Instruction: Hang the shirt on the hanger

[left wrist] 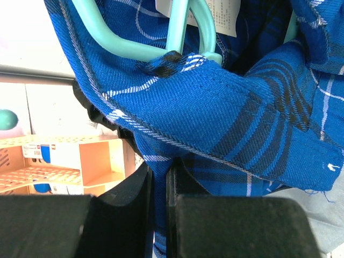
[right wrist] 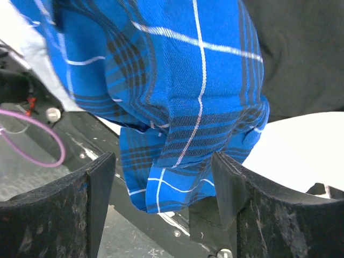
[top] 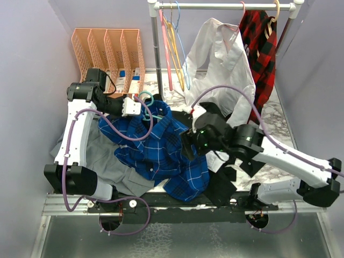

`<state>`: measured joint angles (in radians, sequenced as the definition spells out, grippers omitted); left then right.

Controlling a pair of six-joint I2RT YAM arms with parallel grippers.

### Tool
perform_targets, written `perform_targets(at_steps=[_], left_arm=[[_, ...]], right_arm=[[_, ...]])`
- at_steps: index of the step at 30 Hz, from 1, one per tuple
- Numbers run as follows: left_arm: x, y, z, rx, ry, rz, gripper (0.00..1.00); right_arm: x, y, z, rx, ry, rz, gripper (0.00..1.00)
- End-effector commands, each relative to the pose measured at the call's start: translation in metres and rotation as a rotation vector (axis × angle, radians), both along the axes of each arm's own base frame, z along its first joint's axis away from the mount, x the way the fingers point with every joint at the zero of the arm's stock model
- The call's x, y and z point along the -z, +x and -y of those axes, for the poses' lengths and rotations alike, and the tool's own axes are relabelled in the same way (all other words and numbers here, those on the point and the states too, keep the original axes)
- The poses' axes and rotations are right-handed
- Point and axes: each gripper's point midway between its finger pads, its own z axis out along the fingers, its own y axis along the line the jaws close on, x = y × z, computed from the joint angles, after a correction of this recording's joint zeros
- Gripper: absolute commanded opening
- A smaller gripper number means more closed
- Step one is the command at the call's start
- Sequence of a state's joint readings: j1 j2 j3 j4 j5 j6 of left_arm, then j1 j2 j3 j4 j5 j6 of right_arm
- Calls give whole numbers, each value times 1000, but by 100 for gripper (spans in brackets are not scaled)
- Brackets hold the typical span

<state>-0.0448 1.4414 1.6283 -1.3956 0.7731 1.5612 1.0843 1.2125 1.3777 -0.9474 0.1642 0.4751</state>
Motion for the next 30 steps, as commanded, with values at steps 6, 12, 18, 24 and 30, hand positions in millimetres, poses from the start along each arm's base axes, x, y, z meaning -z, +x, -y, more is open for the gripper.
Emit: perform_targets(at_steps=[6, 12, 18, 24, 30], left_arm=[[1, 1, -1, -5, -2, -1, 0], [3, -3, -1, -1, 3, -8, 0], [3, -12, 3, 23, -17, -22, 0], [3, -17, 16, 64, -50, -35, 0], [0, -19, 30, 103, -43, -40, 0]], right_arm=[[25, 23, 30, 221, -169, 110, 57], [22, 30, 45, 254, -194, 173, 16], [18, 32, 39, 170, -153, 242, 1], [-12, 24, 7, -56, -21, 344, 1], [-17, 23, -16, -154, -38, 346, 1]])
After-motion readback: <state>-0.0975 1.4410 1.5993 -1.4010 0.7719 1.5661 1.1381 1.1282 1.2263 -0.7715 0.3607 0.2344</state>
